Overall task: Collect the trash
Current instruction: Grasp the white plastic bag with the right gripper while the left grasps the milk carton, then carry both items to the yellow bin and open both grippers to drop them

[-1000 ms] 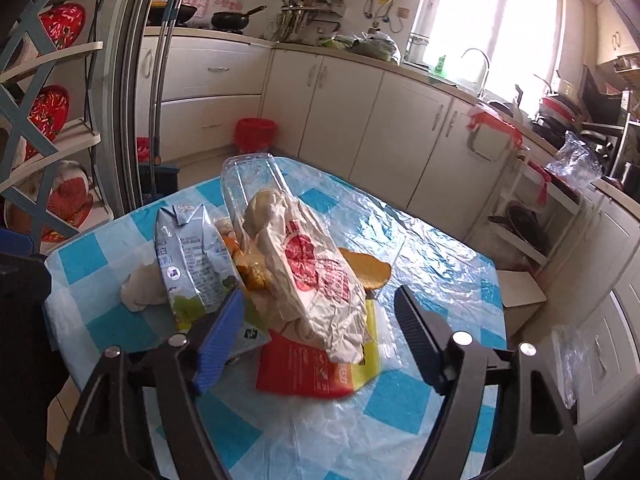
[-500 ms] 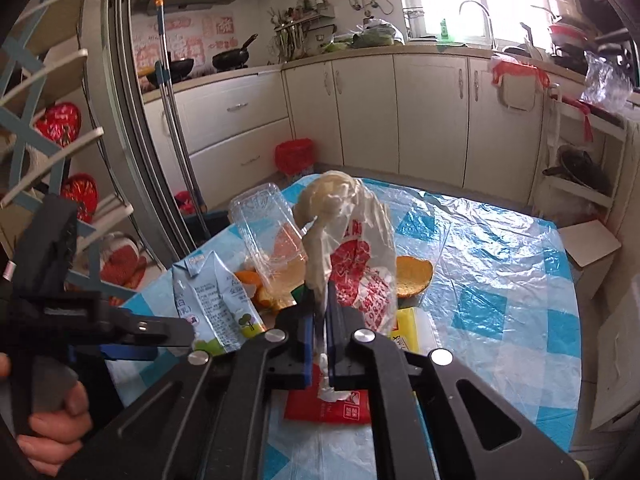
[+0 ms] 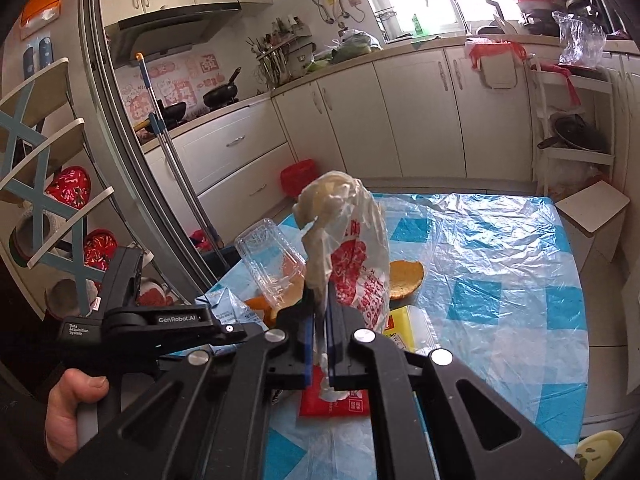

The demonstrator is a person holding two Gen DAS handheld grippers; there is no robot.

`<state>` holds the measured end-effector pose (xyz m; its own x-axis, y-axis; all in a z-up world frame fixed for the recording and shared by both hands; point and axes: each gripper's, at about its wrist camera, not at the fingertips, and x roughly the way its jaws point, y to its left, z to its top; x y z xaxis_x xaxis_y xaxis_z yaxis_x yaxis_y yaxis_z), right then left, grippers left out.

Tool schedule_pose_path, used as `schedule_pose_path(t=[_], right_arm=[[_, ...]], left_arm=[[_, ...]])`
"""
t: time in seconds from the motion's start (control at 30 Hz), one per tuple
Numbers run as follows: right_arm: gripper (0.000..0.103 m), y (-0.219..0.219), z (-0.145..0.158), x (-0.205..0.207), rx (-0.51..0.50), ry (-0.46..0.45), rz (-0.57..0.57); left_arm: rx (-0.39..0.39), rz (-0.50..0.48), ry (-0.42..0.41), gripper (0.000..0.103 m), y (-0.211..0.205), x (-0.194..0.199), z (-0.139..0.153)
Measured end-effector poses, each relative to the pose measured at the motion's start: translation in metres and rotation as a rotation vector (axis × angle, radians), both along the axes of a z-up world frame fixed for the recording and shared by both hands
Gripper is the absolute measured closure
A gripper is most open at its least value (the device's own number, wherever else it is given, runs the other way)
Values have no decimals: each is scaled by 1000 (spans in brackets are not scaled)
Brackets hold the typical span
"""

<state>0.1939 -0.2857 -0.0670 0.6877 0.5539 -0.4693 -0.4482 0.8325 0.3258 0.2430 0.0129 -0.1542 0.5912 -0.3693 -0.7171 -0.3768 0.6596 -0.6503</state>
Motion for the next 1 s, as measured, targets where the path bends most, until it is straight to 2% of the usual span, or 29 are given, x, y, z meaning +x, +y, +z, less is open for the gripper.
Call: schedule_pose_path(t=[0.07, 0.1, 0.37, 0.63, 0.77, 0.87, 1.0], right_arm=[[97, -2, 1, -1, 5, -1, -2], [97, -3, 1, -2, 8, -2, -4], [97, -12, 7, -14, 19, -19, -18], [97, -35, 17, -34, 37, -47, -77], [97, -58, 23, -46, 22, -61, -157], [97, -87, 23, -57, 19, -57, -253], [97, -135, 14, -78, -8, -18, -426]], left_arm=[[-7, -8, -4, 70, 0, 0, 0], [-8, -19, -3, 71, -1, 1, 1], [54, -73, -56, 71, -4, -21, 21], [151, -129, -170, 71, -6, -53, 64], [198, -178, -236, 71, -23, -62, 90], [207, -250, -271, 71, -45, -72, 99], [190, -371, -287, 71, -83, -80, 96]])
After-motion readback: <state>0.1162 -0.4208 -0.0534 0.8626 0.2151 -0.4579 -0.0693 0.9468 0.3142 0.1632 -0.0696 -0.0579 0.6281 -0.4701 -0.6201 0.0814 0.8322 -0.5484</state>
